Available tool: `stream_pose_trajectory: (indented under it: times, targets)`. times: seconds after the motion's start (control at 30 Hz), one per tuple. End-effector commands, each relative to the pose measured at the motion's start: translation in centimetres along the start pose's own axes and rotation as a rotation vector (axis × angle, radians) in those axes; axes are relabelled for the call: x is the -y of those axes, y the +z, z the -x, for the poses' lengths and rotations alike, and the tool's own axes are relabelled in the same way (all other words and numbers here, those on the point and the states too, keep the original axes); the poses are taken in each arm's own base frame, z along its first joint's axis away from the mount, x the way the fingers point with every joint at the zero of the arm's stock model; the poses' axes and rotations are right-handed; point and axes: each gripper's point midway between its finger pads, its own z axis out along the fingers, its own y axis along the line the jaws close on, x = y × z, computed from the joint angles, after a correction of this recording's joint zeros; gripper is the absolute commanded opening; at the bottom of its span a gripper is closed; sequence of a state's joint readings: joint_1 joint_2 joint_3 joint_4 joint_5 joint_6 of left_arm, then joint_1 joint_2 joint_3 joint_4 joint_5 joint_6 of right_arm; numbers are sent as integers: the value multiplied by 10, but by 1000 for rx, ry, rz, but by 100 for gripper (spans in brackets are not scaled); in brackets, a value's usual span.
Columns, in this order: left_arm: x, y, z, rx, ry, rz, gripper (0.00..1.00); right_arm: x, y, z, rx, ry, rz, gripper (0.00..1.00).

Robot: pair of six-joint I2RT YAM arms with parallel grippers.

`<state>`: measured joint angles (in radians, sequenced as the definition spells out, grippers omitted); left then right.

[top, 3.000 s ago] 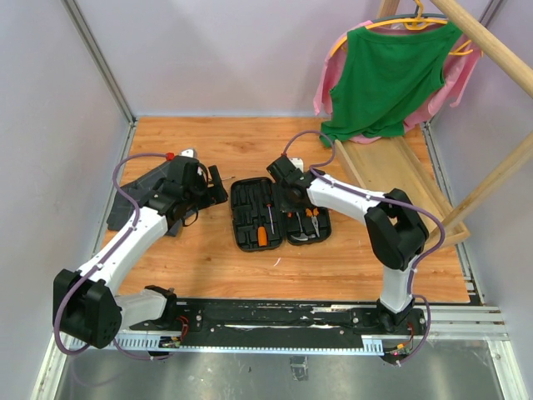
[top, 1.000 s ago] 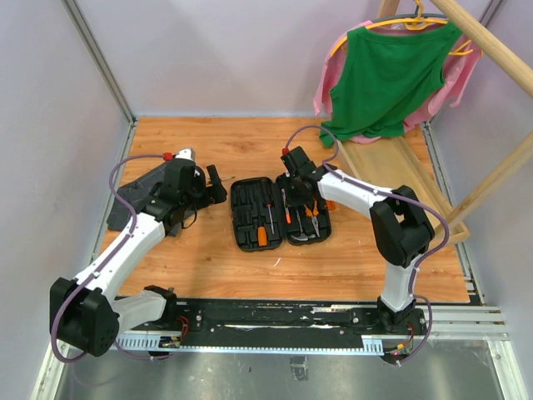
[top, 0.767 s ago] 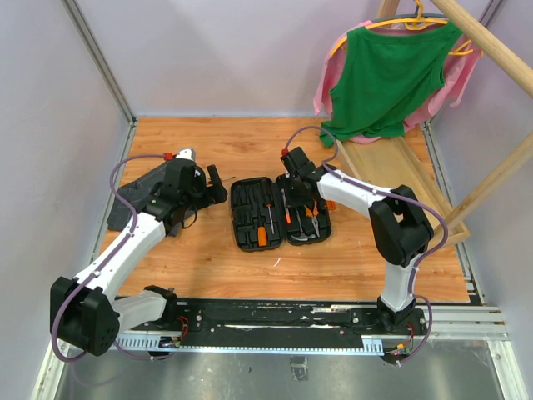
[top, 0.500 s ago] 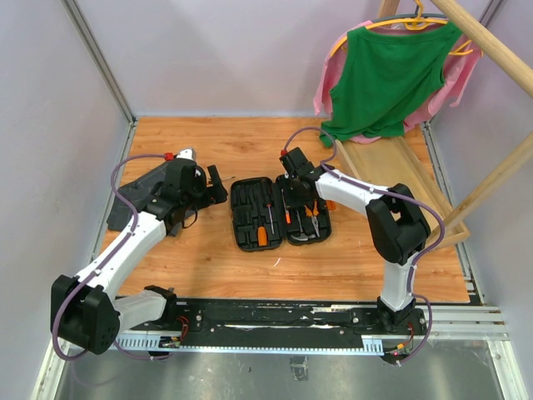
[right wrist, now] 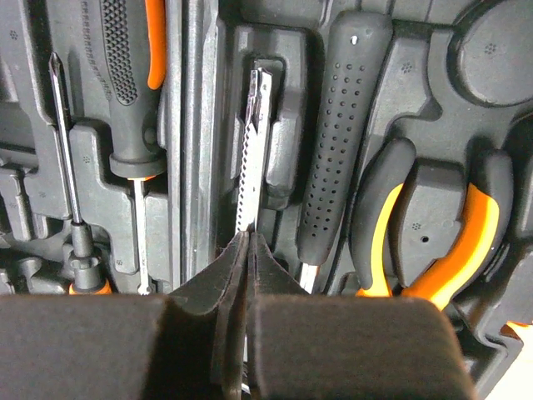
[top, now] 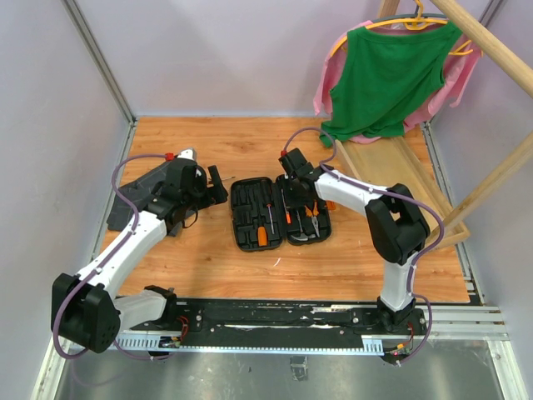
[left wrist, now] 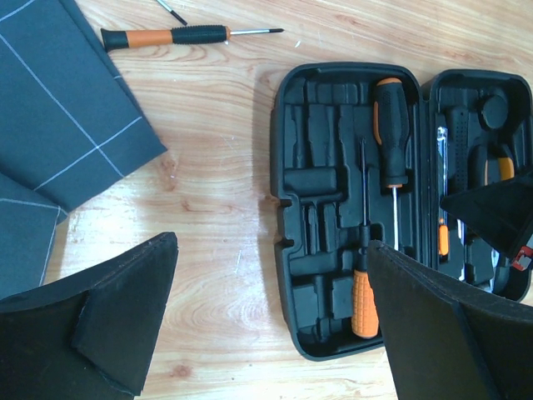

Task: Sort the tools into containers
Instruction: Place the utility knife in the storage box.

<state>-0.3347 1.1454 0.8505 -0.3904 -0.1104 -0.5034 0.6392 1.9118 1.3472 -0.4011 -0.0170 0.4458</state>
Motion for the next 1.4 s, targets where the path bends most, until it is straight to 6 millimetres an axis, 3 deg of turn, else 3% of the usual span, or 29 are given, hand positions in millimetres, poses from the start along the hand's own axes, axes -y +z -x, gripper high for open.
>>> stream_pose_trajectory:
  times: [0.0, 0.2, 0.33, 0.4, 0.5, 0.7, 0.83, 1.07, 1.37]
  targets:
    - [-1, 4, 2, 5, -2, -2, 99, 35, 15, -62, -188, -19, -163, 1]
    - [-1, 4, 1, 4, -5, -1, 99, 49, 26, -98, -275, -20, -213, 1]
    - [-2, 5, 0, 1, -5, 2, 99, 51, 24, -101, -278, -19, -221, 1]
    - [-2, 4, 0, 0, -6, 3, 99, 49, 21, -95, -260, -22, -214, 1]
    - [-3, 3, 1, 5, -6, 9, 98, 36, 1, -64, -166, -25, -170, 1]
    - [-6, -1, 4, 26, -6, 19, 99, 7, -26, -11, -26, -26, -63, 12]
    - [-7, -1, 4, 27, -7, 27, 99, -1, -42, 13, 56, -22, -40, 18]
    - [-13, -1, 8, 46, -11, 57, 99, 1, -68, 23, 149, -26, -22, 25]
    - [-18, 16, 22, 93, -13, 123, 99, 17, -93, 7, 225, -74, -22, 32]
